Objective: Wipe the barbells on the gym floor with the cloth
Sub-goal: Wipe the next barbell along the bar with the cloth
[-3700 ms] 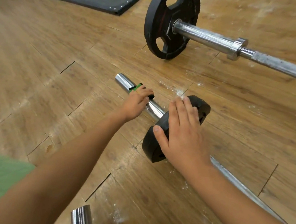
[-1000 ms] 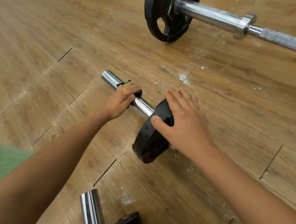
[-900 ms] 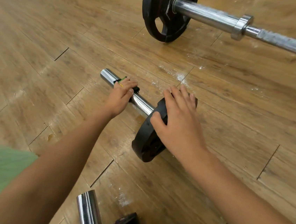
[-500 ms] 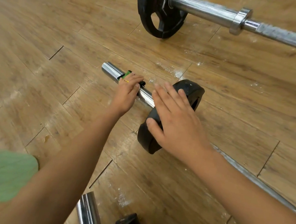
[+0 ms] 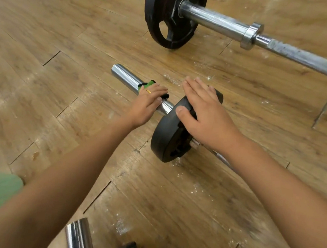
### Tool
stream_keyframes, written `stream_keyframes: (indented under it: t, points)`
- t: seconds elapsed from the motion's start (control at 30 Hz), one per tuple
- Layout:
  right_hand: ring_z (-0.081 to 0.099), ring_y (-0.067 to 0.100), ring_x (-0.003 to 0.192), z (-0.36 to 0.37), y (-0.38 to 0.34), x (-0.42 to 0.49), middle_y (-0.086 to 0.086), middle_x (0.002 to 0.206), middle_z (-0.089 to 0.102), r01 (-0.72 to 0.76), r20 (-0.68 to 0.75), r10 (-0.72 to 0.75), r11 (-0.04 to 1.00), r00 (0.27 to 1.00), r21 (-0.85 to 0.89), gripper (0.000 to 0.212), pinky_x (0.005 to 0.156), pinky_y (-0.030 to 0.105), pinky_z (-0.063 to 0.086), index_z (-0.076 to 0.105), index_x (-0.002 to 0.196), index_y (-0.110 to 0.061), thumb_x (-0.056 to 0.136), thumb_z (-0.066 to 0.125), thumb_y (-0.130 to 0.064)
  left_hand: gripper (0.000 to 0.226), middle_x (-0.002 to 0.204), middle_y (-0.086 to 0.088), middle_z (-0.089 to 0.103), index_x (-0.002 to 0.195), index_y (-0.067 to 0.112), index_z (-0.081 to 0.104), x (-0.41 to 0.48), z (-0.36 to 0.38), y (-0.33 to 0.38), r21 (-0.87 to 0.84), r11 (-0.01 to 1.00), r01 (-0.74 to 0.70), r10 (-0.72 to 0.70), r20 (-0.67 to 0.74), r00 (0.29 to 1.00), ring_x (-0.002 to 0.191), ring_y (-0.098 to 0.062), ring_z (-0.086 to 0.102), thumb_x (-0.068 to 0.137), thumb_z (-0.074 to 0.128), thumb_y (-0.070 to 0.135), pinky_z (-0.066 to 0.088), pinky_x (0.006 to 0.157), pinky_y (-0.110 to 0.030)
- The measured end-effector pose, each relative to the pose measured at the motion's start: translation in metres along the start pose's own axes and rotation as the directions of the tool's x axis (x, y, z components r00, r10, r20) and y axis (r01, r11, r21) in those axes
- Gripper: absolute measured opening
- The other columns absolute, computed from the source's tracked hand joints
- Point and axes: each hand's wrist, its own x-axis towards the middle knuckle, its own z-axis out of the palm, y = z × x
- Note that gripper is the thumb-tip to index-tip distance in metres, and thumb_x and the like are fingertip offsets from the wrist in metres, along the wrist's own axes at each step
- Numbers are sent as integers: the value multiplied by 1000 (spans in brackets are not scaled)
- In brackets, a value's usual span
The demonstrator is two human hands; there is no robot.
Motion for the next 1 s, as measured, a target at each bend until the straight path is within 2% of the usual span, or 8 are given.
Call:
stream_keyframes:
  t: [0.1,0.2,0.27,0.43,0.6,0.73,0.83,1.0]
  points:
    - [-7,12,154,-6,6,6,0,169,4,-17,21,18,999,1000,-35,64,124,32,-6,11,161,-15,107,33,-42,45,149,-5,51,140,8,58,8,-7,-9,-20,999,-25,25,8,1000,142,-12,30,104,38,26,15,123,-49]
    - [-11,17,154,-5,-1,5,5,169,-1,-34,4,35,990,999,-134,62,124,33,-7,8,161,-11,108,24,-38,47,144,-8,56,133,6,63,25,4,3,-24,992,122,-124,-127,984,142,-19,38,99,36,24,18,120,-50]
    - [-12,17,154,1,-5,0,5,169,-2,-21,-19,18,985,1000,-174,62,123,33,-9,7,161,-10,107,23,-38,46,142,-7,58,131,6,64,27,10,12,-34,991,128,-132,-163,978,141,-22,40,99,37,23,19,120,-49]
    - [-9,10,154,3,1,0,0,169,2,-44,-75,38,996,996,-84,64,122,28,-9,9,161,-14,107,30,-41,40,153,-1,46,143,11,54,14,2,-5,-95,995,-4,0,-41,999,147,-9,20,107,40,20,9,125,-48]
    - [-4,10,154,-6,9,7,0,169,7,-80,-66,77,996,995,-41,63,122,28,-5,13,161,-13,106,33,-38,44,149,-6,52,136,7,60,43,-6,1,-101,982,161,-165,-32,986,148,-21,29,101,38,23,10,123,-53]
    - [-2,10,154,-15,19,13,-3,169,8,-123,-32,122,992,992,-29,63,126,34,3,12,161,-17,106,30,-41,45,149,-3,51,140,9,58,33,7,5,-76,997,21,-21,8,1000,146,-13,26,101,38,24,10,124,-51]
    - [0,11,154,-19,23,17,-2,169,9,-127,-21,127,992,992,-10,62,126,36,4,13,161,-17,107,31,-40,45,150,-3,50,141,11,56,41,3,1,-59,998,13,-12,32,999,148,-17,28,103,38,25,12,124,-52]
    - [2,11,154,-27,32,23,-2,168,11,-164,-10,164,986,986,11,61,122,27,2,15,161,-15,108,32,-38,41,135,-1,61,125,9,68,50,25,24,-35,997,70,-75,-148,986,136,-16,43,101,38,24,16,120,-54]
